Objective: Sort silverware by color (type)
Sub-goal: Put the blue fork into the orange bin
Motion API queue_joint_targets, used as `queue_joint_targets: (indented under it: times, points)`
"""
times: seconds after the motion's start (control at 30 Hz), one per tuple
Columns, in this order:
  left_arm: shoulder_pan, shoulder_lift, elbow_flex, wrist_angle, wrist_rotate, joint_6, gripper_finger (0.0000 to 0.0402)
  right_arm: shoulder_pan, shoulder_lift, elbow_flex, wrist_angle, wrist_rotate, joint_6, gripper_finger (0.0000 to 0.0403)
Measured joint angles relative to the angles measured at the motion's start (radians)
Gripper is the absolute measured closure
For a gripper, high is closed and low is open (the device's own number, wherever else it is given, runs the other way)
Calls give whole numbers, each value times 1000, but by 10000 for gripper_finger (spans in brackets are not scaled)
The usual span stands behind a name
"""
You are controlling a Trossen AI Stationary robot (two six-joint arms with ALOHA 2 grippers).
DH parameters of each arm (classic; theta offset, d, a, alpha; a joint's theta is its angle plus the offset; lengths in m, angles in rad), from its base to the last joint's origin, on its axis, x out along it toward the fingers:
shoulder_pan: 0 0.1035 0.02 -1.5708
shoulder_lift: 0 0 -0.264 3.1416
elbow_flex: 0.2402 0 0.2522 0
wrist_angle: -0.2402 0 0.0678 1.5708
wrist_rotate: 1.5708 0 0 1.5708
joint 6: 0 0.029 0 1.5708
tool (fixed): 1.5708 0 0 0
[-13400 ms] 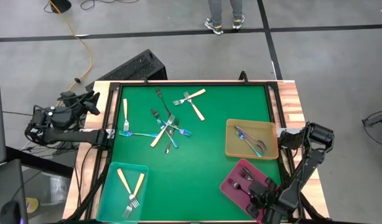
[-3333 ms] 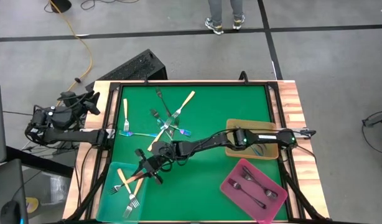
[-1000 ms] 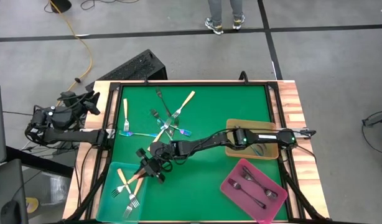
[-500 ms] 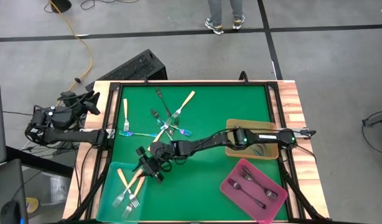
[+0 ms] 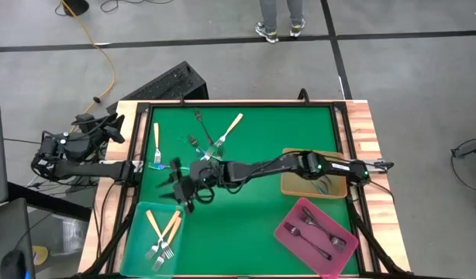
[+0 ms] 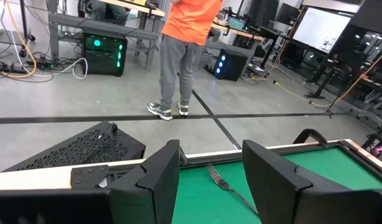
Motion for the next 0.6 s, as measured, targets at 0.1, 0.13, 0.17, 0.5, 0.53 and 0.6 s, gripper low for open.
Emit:
queue_joint_targets:
  times: [0.1, 0.13, 0.17, 0.5, 0.53, 0.6]
  points:
    - [0, 0, 0, 0, 0, 0, 243, -21, -28, 1, -81, 75, 1, 232]
    - [0, 0, 0, 0, 0, 0, 243, -30, -33, 2, -115, 81, 3, 232]
    - [0, 0, 0, 0, 0, 0, 243, -39, -37, 2, -153, 80, 3, 232]
    - [0, 0, 0, 0, 0, 0, 243, -115, -37, 1, -442, 77, 10, 233]
    - [0, 0, 0, 0, 0, 0, 243, -120, -37, 1, -459, 76, 10, 233]
    - [0, 0, 0, 0, 0, 0, 243, -130, -37, 1, -481, 75, 12, 233]
